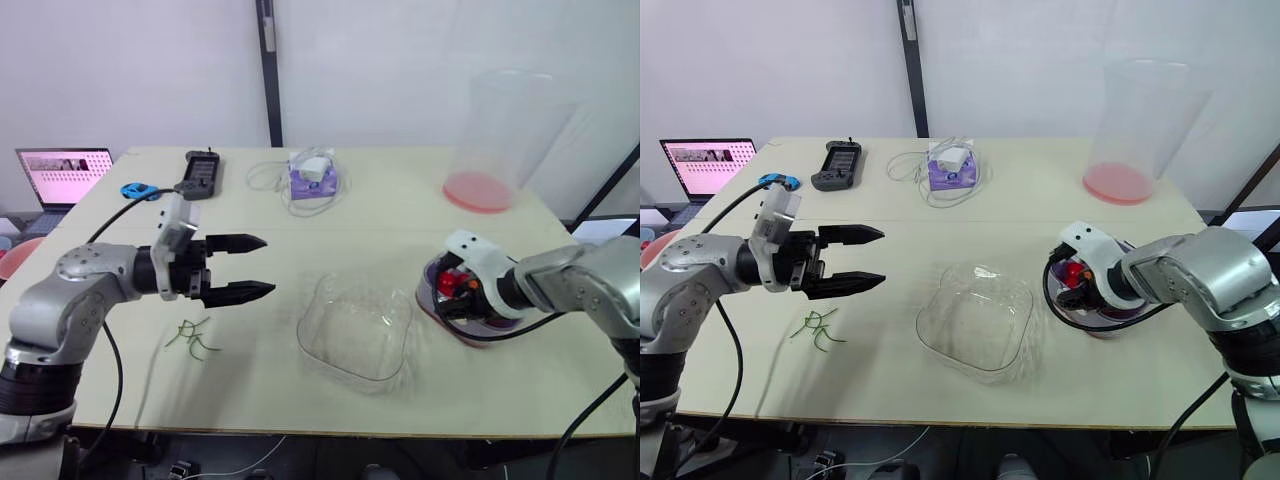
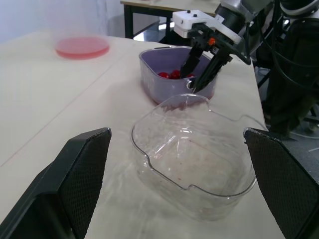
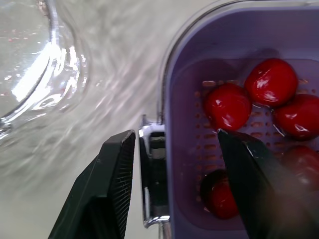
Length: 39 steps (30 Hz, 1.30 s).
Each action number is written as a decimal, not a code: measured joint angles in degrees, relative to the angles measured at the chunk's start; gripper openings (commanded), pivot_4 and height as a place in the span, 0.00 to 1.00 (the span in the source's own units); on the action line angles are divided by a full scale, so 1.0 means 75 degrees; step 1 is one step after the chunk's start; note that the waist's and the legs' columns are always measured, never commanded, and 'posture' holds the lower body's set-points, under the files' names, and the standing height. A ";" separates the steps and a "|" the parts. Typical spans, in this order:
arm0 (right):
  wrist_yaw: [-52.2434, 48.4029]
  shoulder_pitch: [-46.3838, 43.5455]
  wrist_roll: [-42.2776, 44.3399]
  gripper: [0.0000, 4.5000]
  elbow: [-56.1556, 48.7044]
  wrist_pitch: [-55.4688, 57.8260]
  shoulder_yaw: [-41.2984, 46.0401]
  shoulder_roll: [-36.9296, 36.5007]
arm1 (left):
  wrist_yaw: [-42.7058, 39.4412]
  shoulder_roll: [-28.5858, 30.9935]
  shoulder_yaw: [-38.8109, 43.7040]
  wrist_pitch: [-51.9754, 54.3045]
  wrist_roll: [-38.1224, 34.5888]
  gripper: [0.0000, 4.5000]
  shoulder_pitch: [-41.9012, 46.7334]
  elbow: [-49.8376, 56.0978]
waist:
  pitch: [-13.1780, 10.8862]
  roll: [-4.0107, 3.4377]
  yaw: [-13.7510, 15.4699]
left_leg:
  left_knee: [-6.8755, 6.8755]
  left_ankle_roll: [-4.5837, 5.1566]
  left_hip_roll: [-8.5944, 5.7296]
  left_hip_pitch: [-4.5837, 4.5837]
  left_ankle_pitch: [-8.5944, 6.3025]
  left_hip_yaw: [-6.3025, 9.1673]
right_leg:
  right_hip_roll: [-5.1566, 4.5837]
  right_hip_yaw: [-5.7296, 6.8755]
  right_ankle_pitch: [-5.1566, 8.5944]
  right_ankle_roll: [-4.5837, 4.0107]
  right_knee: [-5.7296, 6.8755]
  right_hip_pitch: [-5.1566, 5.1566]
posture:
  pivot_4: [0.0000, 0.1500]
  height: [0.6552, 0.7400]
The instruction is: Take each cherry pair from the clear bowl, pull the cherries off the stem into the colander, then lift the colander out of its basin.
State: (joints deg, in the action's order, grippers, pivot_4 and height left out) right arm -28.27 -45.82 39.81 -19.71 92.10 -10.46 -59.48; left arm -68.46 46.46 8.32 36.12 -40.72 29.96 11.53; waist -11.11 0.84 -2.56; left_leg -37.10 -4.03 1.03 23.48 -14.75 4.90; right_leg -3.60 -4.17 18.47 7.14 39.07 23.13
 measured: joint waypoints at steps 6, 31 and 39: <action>-0.0091 -0.0038 -0.0025 0.24 -0.0009 0.0000 -0.0128 0.0051 | 0.0062 0.0117 0.0050 0.0005 0.0004 1.00 -0.0133 -0.0008 | 0.0000 0.0001 0.0016 | -0.0005 -0.0001 -0.0001 0.0000 0.0000 0.0000 | -0.0002 0.0000 0.0000 0.0000 0.0000 -0.0004 | 1.00 0.92; -0.0948 -0.0054 0.0111 0.24 -0.0784 -0.0367 -0.0133 -0.1053 | -0.0245 0.0588 -0.0009 0.0479 -0.0602 1.00 -0.0568 0.0584 | -0.0002 -0.0004 0.0011 | 0.0005 0.0000 0.0000 0.0000 0.0000 0.0001 | 0.0000 0.0001 0.0000 0.0000 -0.0003 0.0002 | 1.00 0.92; -0.1600 -0.0251 0.0201 0.24 -0.1190 -0.0431 0.0095 -0.1434 | -0.0543 0.0617 -0.0142 0.0465 -0.0536 1.00 -0.0282 0.0488 | -0.0002 -0.0004 0.0010 | 0.0003 0.0000 0.0000 0.0000 0.0000 -0.0002 | -0.0001 -0.0001 0.0000 0.0000 -0.0003 0.0001 | 1.00 0.92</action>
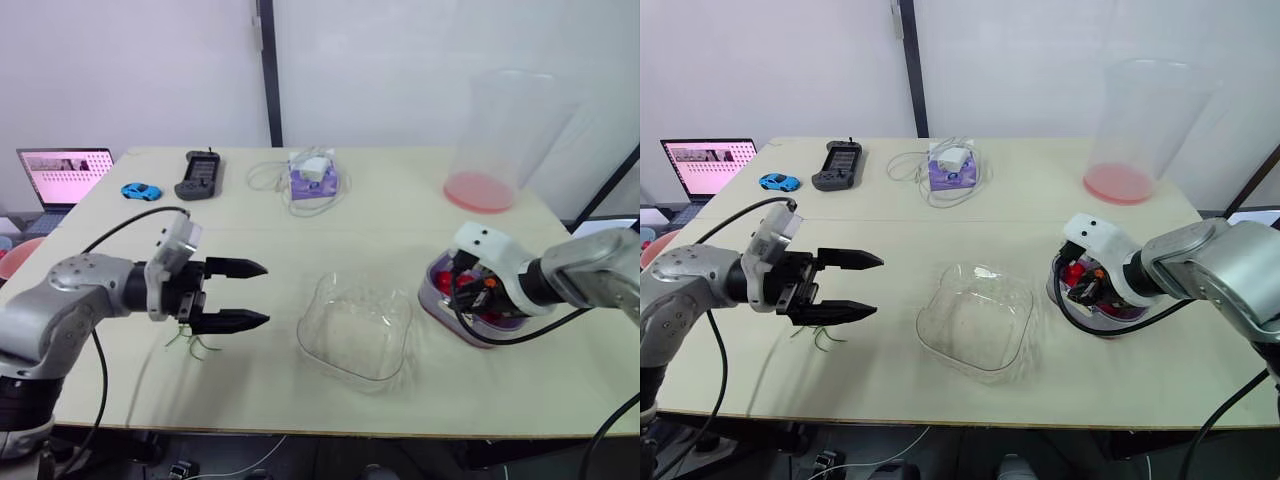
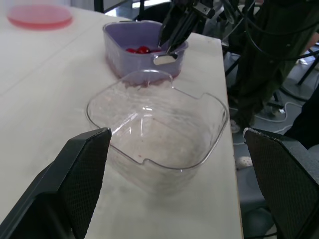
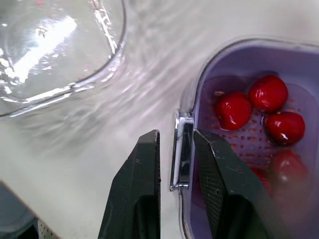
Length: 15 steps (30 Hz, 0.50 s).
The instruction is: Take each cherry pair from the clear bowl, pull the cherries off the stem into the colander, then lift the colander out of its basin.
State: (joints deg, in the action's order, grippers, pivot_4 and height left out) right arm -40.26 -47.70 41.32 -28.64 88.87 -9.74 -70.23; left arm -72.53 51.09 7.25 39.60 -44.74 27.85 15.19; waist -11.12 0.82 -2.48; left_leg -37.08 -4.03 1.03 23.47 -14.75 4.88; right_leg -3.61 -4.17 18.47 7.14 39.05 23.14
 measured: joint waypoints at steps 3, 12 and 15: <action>-0.0117 -0.0004 -0.0069 0.24 -0.0216 -0.0189 0.0051 -0.0404 | -0.0076 -0.0016 -0.0228 -0.0033 0.0083 1.00 0.0043 -0.0093 | -0.0002 -0.0003 0.0001 | 0.0002 0.0000 0.0000 0.0000 0.0000 0.0000 | 0.0000 0.0000 0.0000 0.0000 0.0000 0.0002 | 1.00 0.92; -0.0455 0.0136 -0.0186 0.24 -0.0682 -0.0592 0.0276 -0.1373 | -0.0313 -0.0220 -0.0677 -0.0320 0.0488 1.00 0.0286 -0.0401 | -0.0002 -0.0004 -0.0008 | 0.0000 0.0000 0.0001 0.0000 0.0000 -0.0001 | 0.0002 -0.0001 0.0000 0.0000 0.0000 0.0002 | 1.00 0.92; -0.0562 0.0176 -0.0223 0.24 -0.0680 -0.0661 0.0387 -0.1481 | -0.0386 -0.0279 -0.0846 -0.0367 0.0579 1.00 0.0292 -0.0470 | -0.0002 -0.0004 -0.0004 | 0.0000 0.0000 0.0001 0.0000 0.0000 -0.0001 | 0.0002 -0.0001 0.0000 0.0000 0.0001 0.0002 | 1.00 0.92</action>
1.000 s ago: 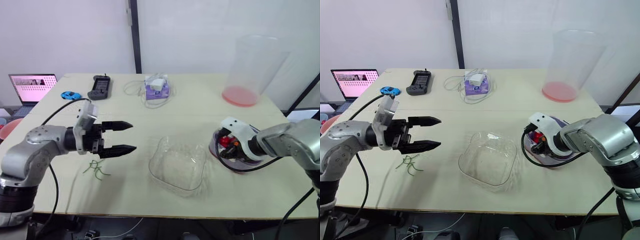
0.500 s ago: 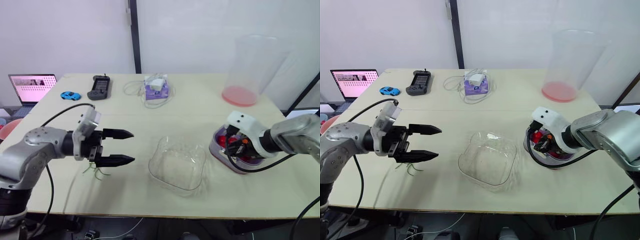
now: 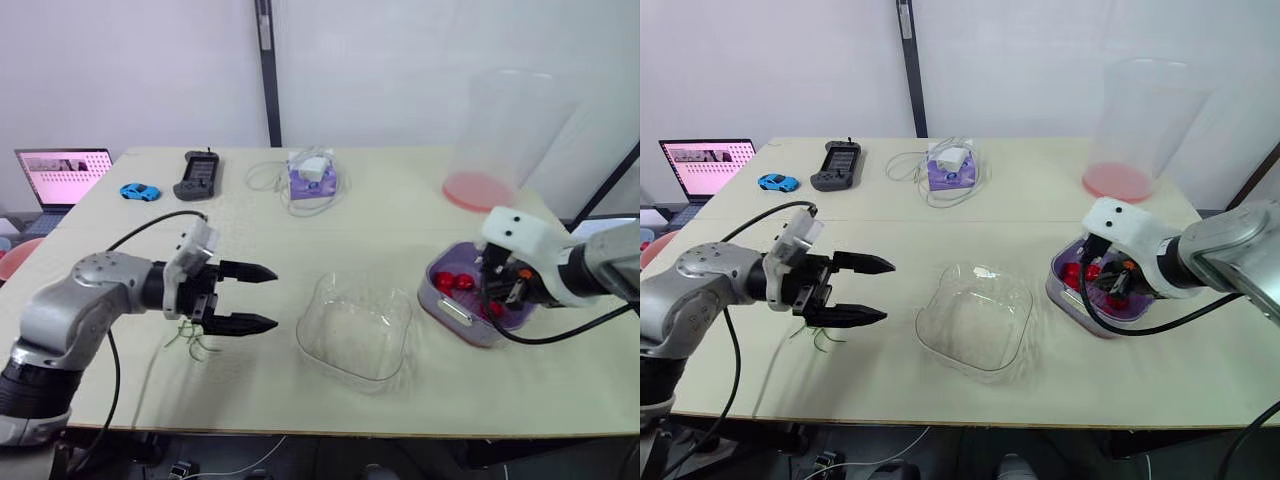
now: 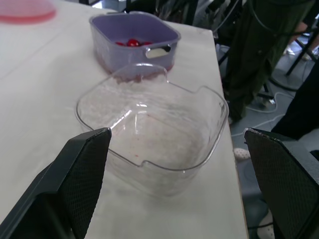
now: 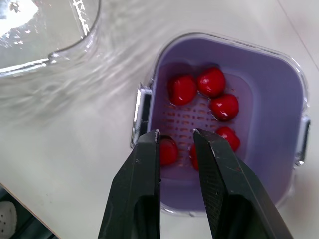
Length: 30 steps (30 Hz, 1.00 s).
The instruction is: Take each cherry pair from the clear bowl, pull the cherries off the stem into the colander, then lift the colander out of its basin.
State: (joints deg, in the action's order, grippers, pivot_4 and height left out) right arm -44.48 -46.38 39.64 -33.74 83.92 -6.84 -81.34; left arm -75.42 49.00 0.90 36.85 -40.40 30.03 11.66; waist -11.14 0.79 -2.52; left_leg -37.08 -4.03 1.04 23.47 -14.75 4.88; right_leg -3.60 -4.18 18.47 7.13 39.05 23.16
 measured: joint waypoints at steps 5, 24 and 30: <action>-0.0044 0.0009 -0.0009 0.24 0.0022 -0.0059 0.0088 0.0064 | -0.0075 -0.0092 -0.0017 -0.0026 0.0067 1.00 0.0150 -0.0169 | 0.0000 0.0000 0.0003 | 0.0000 0.0000 0.0000 0.0000 0.0000 0.0000 | -0.0001 0.0000 0.0000 0.0000 0.0000 0.0000 | 1.00 0.92; 0.0798 0.0468 -0.0641 0.73 0.1030 0.0427 -0.0656 0.1893 | 0.0072 -0.0126 0.0066 0.0049 0.0089 1.00 0.0104 0.0003 | 0.0001 0.0001 -0.0006 | -0.0001 0.0000 0.0000 0.0000 0.0000 0.0000 | 0.0001 -0.0001 0.0000 0.0000 0.0002 0.0000 | 1.00 0.92; 0.0961 0.0569 -0.0845 0.60 0.1366 0.0406 -0.0781 0.2270 | 0.0207 -0.0137 0.0204 0.0050 -0.0035 1.00 0.0063 0.0046 | 0.0001 0.0002 0.0005 | -0.0002 0.0000 -0.0001 0.0000 0.0000 0.0000 | -0.0001 -0.0001 0.0000 0.0000 0.0002 -0.0001 | 1.00 0.92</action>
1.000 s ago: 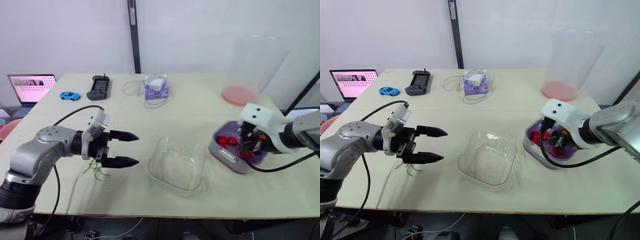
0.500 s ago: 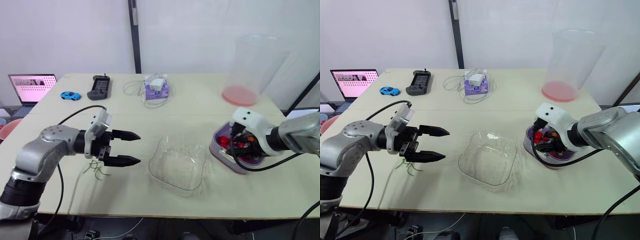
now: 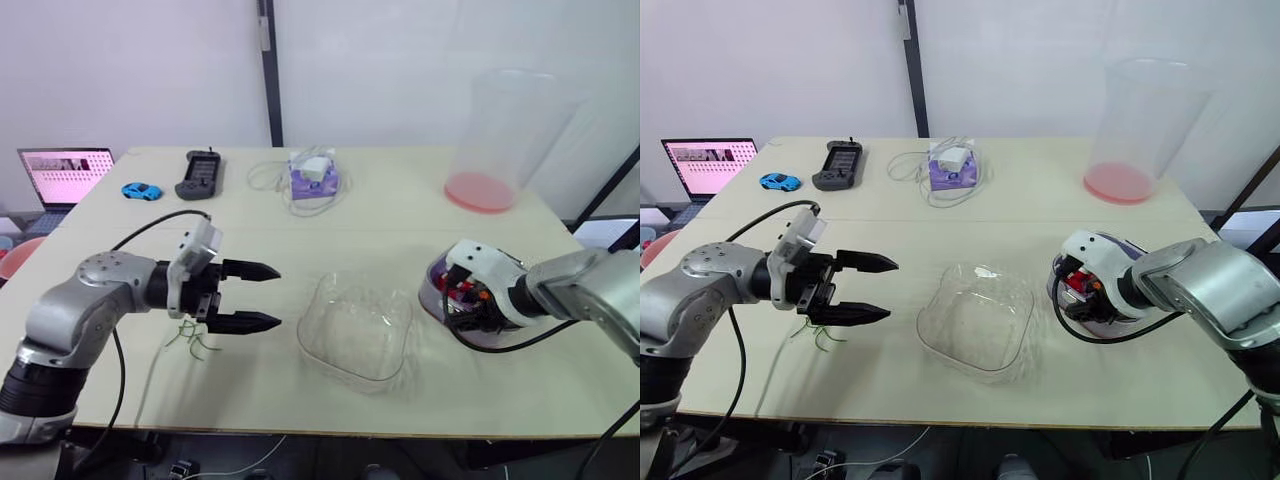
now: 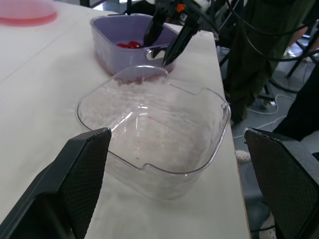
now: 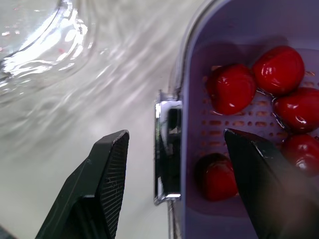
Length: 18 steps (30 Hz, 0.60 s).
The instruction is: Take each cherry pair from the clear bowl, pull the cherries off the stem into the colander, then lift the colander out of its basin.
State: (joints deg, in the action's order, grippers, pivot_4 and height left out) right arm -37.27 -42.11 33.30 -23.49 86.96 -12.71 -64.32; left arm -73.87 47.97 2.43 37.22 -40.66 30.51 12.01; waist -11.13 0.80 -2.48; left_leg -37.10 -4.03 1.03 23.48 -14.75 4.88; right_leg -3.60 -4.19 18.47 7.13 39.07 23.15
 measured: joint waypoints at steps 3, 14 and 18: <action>0.0084 0.0000 -0.0078 0.36 0.0142 0.0026 -0.0004 0.0140 | 0.0091 -0.0007 0.0093 -0.0003 -0.0010 1.00 0.0000 0.0007 | 0.0000 0.0000 -0.0005 | 0.0001 0.0000 0.0000 0.0000 0.0000 0.0000 | 0.0001 0.0000 0.0000 0.0000 0.0000 0.0001 | 1.00 0.92; 0.0055 -0.0035 -0.0065 0.05 0.0103 0.0208 0.0014 0.0282 | 0.0167 -0.0044 0.0093 -0.0042 0.0002 1.00 0.0000 0.0012 | 0.0001 0.0001 -0.0002 | -0.0003 0.0000 0.0000 -0.0001 0.0000 0.0001 | 0.0000 0.0001 0.0000 0.0000 0.0000 -0.0004 | 1.00 0.92; 0.0026 -0.0059 -0.0039 0.05 0.0016 0.0373 0.0078 0.0278 | 0.0198 -0.0108 0.0092 -0.0042 0.0001 1.00 0.0002 0.0012 | 0.0000 0.0001 0.0000 | -0.0001 0.0000 0.0000 0.0000 0.0000 0.0001 | 0.0000 0.0001 0.0000 0.0000 0.0000 -0.0002 | 1.00 0.92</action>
State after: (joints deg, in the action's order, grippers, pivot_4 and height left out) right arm -37.08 -42.56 33.01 -23.37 89.76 -12.12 -62.23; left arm -72.39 47.16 3.12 36.91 -40.65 30.52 12.10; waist -11.13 0.81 -2.48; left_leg -37.11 -4.03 1.03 23.47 -14.75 4.89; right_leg -3.60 -4.18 18.47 7.14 39.07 23.13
